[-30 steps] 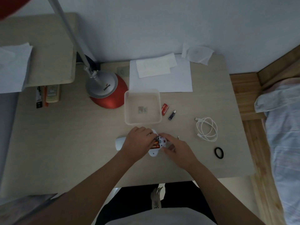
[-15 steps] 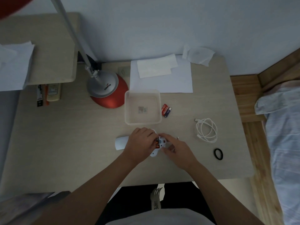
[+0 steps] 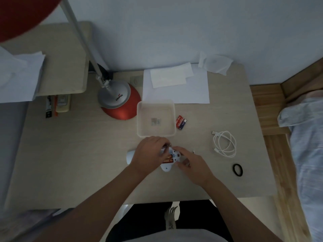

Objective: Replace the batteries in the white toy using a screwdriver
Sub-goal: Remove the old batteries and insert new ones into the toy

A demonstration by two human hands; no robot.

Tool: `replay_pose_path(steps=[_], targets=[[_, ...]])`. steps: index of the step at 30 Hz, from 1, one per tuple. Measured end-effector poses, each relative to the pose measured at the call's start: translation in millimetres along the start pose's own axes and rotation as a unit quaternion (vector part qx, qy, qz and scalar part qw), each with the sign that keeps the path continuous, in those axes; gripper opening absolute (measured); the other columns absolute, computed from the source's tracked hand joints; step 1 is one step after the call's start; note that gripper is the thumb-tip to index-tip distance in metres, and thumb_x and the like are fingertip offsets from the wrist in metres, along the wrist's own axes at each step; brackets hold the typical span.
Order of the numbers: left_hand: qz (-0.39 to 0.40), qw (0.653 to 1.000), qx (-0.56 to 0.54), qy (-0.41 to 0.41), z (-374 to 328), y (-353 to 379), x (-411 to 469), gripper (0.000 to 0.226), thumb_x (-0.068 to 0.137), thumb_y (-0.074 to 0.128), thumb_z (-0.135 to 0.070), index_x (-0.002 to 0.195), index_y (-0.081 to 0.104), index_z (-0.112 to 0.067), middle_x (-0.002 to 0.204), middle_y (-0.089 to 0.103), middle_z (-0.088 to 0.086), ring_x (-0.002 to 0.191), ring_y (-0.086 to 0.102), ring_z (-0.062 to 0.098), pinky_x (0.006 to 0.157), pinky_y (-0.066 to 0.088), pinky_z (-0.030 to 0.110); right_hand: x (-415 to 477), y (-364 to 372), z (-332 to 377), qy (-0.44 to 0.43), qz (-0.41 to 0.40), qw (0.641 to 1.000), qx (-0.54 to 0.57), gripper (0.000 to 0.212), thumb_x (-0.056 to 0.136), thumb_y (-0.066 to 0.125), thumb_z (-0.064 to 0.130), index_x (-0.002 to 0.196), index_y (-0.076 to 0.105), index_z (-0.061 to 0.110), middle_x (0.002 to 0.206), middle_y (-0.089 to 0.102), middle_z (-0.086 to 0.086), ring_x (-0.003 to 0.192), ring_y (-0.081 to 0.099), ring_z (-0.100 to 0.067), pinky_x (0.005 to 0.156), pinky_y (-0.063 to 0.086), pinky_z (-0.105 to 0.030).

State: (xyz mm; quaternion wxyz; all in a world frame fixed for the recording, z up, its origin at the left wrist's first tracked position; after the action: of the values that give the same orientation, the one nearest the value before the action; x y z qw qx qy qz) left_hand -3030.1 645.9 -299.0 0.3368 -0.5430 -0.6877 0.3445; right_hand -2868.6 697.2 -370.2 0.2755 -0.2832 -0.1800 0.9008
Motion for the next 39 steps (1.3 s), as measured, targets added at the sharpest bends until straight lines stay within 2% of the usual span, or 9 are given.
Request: replay_pose_path(steps=[6, 8, 12, 18, 22, 28, 32, 36, 39], targets=[[0.03, 0.998, 0.034, -0.05, 29, -29, 55, 0.01, 0.087, 0.066, -0.018, 0.097, 0.068, -0.02, 0.091, 0.071, -0.004, 0.082, 0.064, 0.015, 0.071, 0.052, 0.033, -1, 3, 1, -0.012, -0.003, 1.0, -0.002, 0.051, 0.09, 0.066, 0.026, 0.137, 0.051, 0.04, 0.094, 0.066, 0.011, 0.07, 0.06, -0.01, 0.067, 0.049, -0.02], [0.073, 0.993, 0.059, -0.072, 45, -25, 70, 0.01, 0.087, 0.066, -0.018, 0.096, 0.067, -0.019, 0.092, 0.071, -0.001, 0.085, 0.065, 0.019, 0.069, 0.053, 0.035, -1, 3, 1, -0.011, -0.002, 1.0, 0.003, 0.051, 0.09, 0.066, 0.027, 0.137, 0.051, 0.039, 0.092, 0.066, 0.009, 0.071, 0.06, -0.011, 0.067, 0.049, -0.021], [0.195, 0.971, 0.086, -0.106, 67, -1, 85, 0.008, 0.086, 0.065, -0.015, 0.093, 0.067, -0.017, 0.095, 0.07, 0.0, 0.091, 0.064, 0.021, 0.068, 0.046, 0.029, 0, 0, 3, -0.015, -0.007, 1.0, -0.005, 0.051, 0.09, 0.066, 0.024, 0.137, 0.052, 0.037, 0.084, 0.063, 0.012, 0.071, 0.059, -0.011, 0.066, 0.046, -0.015], [0.252, 0.956, 0.104, -0.106, 77, 20, 91, 0.013, 0.079, 0.065, -0.009, 0.083, 0.065, -0.021, 0.087, 0.066, -0.002, 0.087, 0.062, 0.02, 0.071, 0.052, 0.034, 3, 0, 2, -0.025, 0.003, 1.0, -0.012, 0.052, 0.091, 0.066, 0.028, 0.138, 0.048, 0.043, 0.095, 0.066, 0.008, 0.073, 0.058, -0.011, 0.067, 0.045, -0.015], [0.254, 0.957, 0.091, -0.107, 80, 23, 91, 0.013, 0.079, 0.065, -0.007, 0.082, 0.065, -0.019, 0.083, 0.063, -0.006, 0.084, 0.062, 0.019, 0.074, 0.053, 0.036, 3, 0, 0, -0.023, 0.004, 1.0, -0.018, 0.053, 0.091, 0.065, 0.026, 0.139, 0.048, 0.042, 0.093, 0.063, 0.012, 0.073, 0.057, -0.009, 0.066, 0.04, -0.009], [0.244, 0.959, 0.09, -0.109, 81, 22, 88, 0.012, 0.079, 0.067, -0.01, 0.086, 0.066, -0.019, 0.087, 0.066, -0.004, 0.086, 0.062, 0.02, 0.067, 0.048, 0.03, 5, 1, -3, -0.01, 0.011, 1.0, -0.018, 0.055, 0.09, 0.064, 0.029, 0.138, 0.046, 0.049, 0.089, 0.065, 0.01, 0.074, 0.059, -0.009, 0.07, 0.048, -0.018], [0.223, 0.964, 0.081, -0.121, 78, 17, 84, 0.019, 0.081, 0.069, -0.014, 0.099, 0.066, -0.02, 0.101, 0.068, -0.003, 0.096, 0.063, 0.019, 0.072, 0.049, 0.031, 6, 1, -2, -0.012, 0.015, 1.0, -0.025, 0.055, 0.09, 0.066, 0.029, 0.138, 0.046, 0.049, 0.091, 0.064, 0.013, 0.074, 0.059, -0.009, 0.068, 0.046, -0.016], [0.17, 0.974, 0.013, -0.15, 70, 7, 66, 0.023, 0.082, 0.068, -0.014, 0.103, 0.065, -0.022, 0.103, 0.067, -0.003, 0.096, 0.063, 0.018, 0.083, 0.053, 0.037, 4, 0, -1, -0.009, 0.013, 1.0, -0.023, 0.054, 0.091, 0.066, 0.026, 0.138, 0.048, 0.045, 0.085, 0.063, 0.014, 0.073, 0.059, -0.008, 0.067, 0.045, -0.013], [0.089, 0.989, -0.012, -0.12, 52, -8, 43, 0.024, 0.083, 0.068, -0.013, 0.107, 0.066, -0.019, 0.107, 0.068, -0.002, 0.098, 0.063, 0.018, 0.086, 0.051, 0.033, 3, 0, 1, -0.013, 0.012, 1.0, -0.023, 0.053, 0.09, 0.066, 0.025, 0.138, 0.05, 0.041, 0.083, 0.061, 0.016, 0.071, 0.058, -0.007, 0.066, 0.044, -0.011]])
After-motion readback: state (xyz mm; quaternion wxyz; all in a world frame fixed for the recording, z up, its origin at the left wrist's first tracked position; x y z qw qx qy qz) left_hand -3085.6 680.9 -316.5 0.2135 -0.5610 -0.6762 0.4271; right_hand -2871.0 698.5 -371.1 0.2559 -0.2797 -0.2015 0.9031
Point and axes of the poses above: each hand's wrist, its own x-axis towards the middle knuckle, its own y-axis out of the palm, z = x × y, the point moved 7 cm from there along x, towards the middle knuckle
